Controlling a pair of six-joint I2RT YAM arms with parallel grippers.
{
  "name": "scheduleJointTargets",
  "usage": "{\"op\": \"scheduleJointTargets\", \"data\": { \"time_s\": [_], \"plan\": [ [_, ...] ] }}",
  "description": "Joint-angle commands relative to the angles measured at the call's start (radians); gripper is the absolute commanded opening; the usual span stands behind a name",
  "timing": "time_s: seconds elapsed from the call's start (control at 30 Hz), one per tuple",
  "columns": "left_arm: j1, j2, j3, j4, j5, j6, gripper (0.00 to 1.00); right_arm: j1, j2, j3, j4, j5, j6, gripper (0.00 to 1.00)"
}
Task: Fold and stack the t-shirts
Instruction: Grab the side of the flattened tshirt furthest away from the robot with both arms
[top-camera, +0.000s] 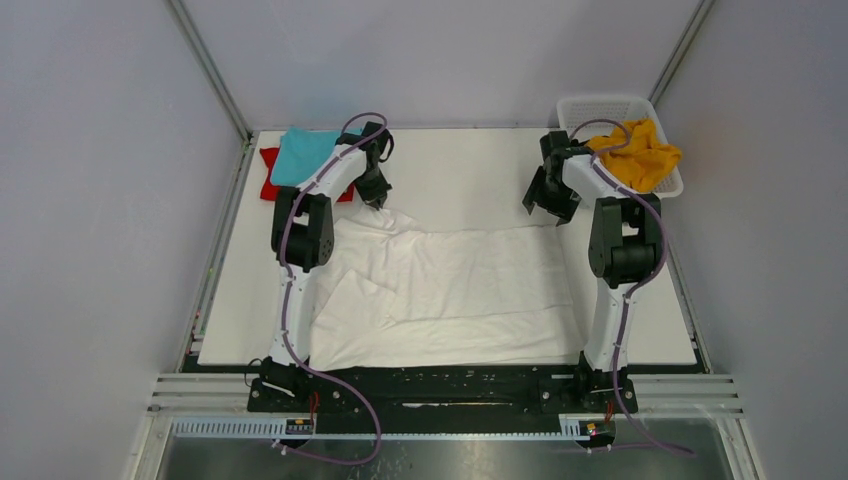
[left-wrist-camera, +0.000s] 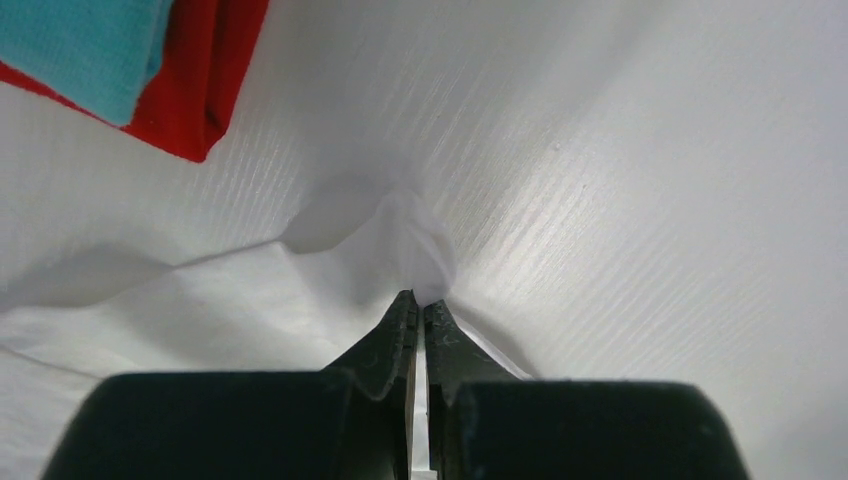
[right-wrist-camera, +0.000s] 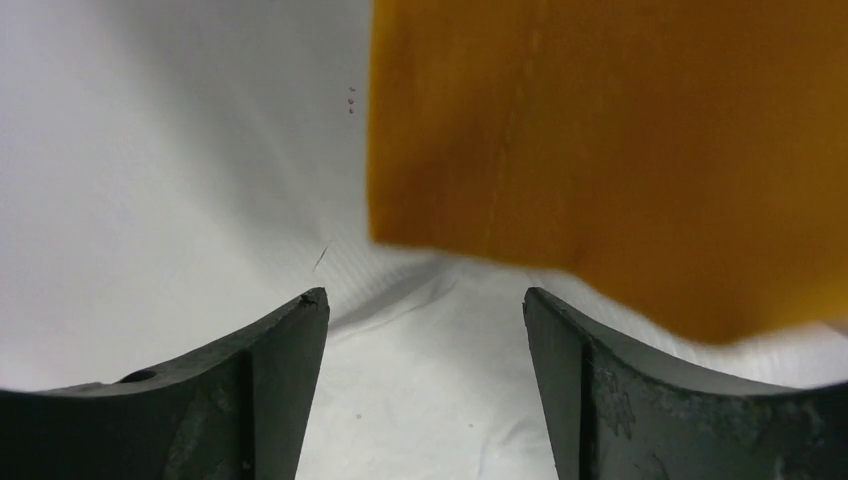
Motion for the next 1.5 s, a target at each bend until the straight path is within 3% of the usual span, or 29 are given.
{"op": "scheduleJointTargets", "data": {
  "time_s": [0.0,0.4,0.97,1.33,1.47],
  "plan": [
    [-0.006,-0.083,-0.011,-0.008,-0.010,0.004,0.00,-0.004,0.071,0.075,-0.069,-0.022,0.040,0.73],
    [-0.012,-0.085,-0.016,-0.009,0.012,0.002,0.00,0.009,0.041,0.030,-0.068,-0.071,0.174,0.77],
    [-0.012,-0.167,-0.099,-0.007,-0.021,0.023,0.00,0.122,0.069,0.079,-0.159,0.202,0.325,0.73],
    [-0.013,-0.213,-0.122,-0.004,-0.009,0.039,0.00,0.141,0.065,0.067,-0.217,0.204,0.286,0.73],
    [-0.013,-0.231,-0.134,-0.003,-0.018,0.054,0.00,0.141,0.047,0.038,-0.111,0.142,0.084,0.73]
  ]
}}
